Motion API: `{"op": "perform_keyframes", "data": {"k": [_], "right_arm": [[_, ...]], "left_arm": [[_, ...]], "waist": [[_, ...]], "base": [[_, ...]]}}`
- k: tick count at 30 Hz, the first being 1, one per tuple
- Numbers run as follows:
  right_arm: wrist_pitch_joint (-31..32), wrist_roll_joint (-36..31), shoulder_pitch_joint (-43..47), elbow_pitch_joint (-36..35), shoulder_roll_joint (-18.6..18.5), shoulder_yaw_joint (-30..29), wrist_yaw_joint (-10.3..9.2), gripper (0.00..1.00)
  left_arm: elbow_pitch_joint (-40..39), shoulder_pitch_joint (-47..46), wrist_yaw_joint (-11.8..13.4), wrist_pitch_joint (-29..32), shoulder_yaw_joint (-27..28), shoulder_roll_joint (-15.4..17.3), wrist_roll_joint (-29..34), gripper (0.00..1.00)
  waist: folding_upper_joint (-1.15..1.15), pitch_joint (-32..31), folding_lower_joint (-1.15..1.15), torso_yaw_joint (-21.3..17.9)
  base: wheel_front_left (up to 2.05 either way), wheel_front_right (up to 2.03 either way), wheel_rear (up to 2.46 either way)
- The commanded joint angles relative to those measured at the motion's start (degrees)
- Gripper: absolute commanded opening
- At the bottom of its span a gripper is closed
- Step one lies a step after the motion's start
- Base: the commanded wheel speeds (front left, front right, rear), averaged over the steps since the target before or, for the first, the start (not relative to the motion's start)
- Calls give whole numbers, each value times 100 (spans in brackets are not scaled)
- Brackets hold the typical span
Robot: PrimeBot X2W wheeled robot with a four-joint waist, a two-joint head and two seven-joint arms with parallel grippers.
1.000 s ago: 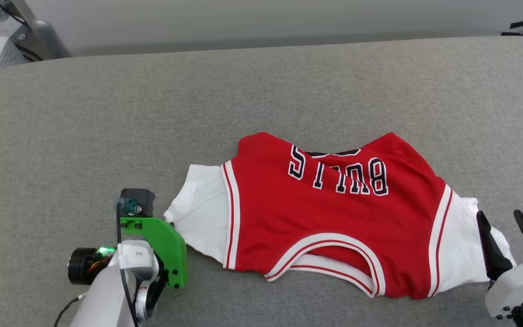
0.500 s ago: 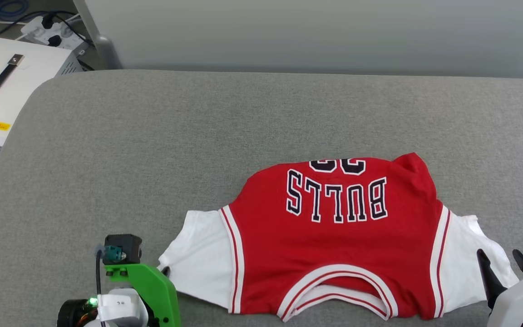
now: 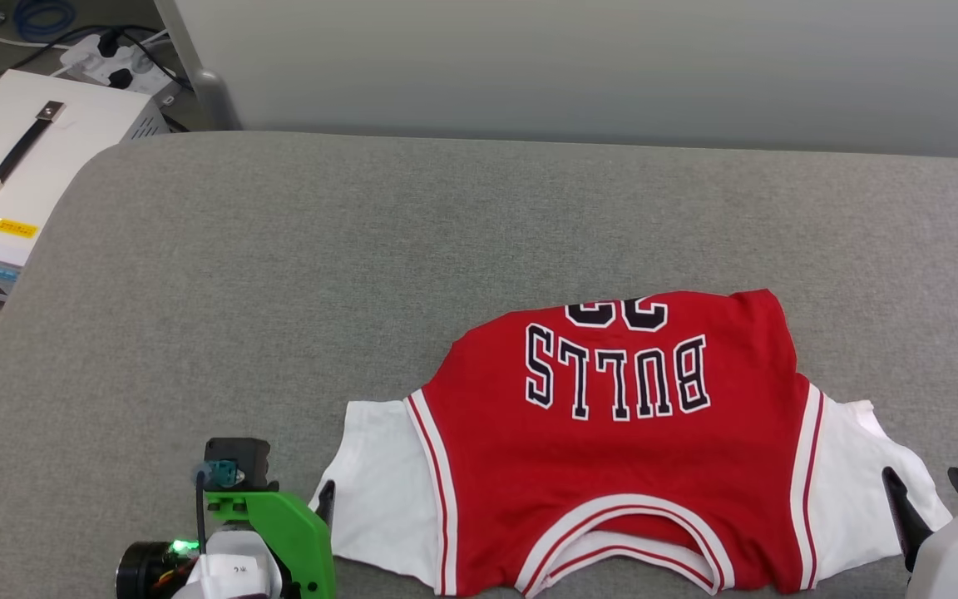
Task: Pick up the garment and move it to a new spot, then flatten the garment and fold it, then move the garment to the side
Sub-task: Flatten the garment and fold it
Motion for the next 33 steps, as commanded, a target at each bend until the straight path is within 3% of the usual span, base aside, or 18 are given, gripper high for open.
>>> {"op": "perform_keyframes", "data": {"k": [1, 7, 17, 33], "right_arm": [[77, 50, 107, -41, -74, -14, -4, 100], [856, 157, 283, -124, -195, -306, -4, 100], [2083, 245, -34, 409, -358, -857, -4, 100], [1999, 365, -461, 1594, -355, -751, -4, 100]], "left_arm": [[-58, -137, -45, -247, -1, -6, 82, 100], [-430, -101, -248, -1007, -48, 45, 135, 100], [-1010, 86, -300, -865, -221, 69, 92, 100], [-1363, 72, -242, -548, -323, 114, 16, 100]], "waist": [[0, -79, 0, 86], [0, -134, 0, 246], [0, 88, 0, 507], [0, 375, 0, 672]], "base": [[0, 0, 0], [0, 0, 0], [0, 0, 0], [0, 0, 0]]}}
